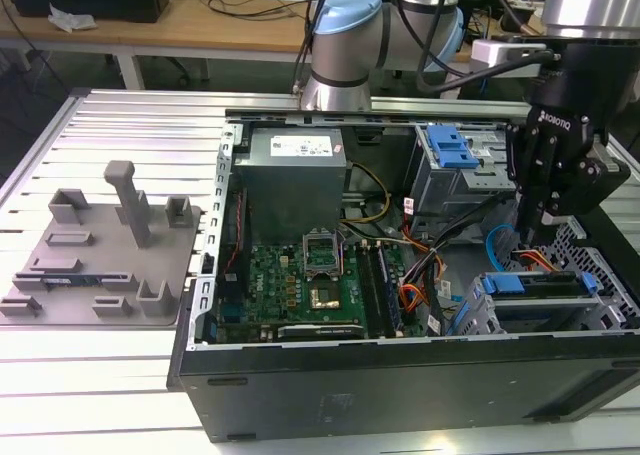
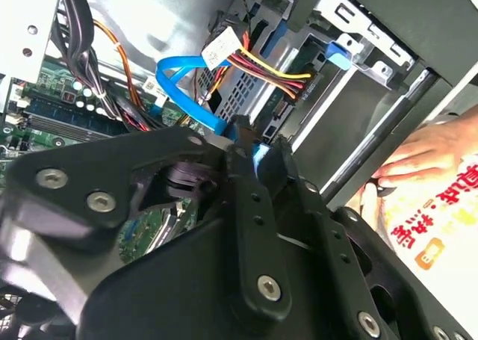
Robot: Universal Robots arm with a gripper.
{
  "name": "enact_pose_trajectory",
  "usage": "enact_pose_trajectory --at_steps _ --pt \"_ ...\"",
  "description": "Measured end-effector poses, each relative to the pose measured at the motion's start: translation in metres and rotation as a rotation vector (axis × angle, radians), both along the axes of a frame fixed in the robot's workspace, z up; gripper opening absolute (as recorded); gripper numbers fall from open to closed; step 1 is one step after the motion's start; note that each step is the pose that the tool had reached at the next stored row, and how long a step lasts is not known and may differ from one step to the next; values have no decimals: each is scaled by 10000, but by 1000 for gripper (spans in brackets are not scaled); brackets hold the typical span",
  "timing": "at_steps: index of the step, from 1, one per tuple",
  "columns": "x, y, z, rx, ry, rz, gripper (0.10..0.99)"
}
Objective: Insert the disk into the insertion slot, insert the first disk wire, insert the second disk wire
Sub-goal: 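Insert the second disk wire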
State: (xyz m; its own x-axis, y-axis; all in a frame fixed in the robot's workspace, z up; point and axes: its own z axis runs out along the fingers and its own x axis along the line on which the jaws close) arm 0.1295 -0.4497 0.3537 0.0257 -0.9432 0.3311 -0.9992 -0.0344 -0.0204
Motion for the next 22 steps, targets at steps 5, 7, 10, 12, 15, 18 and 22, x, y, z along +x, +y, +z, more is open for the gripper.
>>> enact_pose_trajectory --at_steps 5,7,10,12,15,18,22 --pt "-6 1 -20 -2 14 -1 247" --pt "-8 3 -32 -4 14 -1 247" --pt "-11 8 -40 -2 14 -1 235" --pt "-11 11 -41 -4 14 -1 161" --pt "-11 11 -42 -3 14 -1 161" --pt "74 12 -42 -2 102 -3 161" --pt "161 12 -41 3 235 -249 161"
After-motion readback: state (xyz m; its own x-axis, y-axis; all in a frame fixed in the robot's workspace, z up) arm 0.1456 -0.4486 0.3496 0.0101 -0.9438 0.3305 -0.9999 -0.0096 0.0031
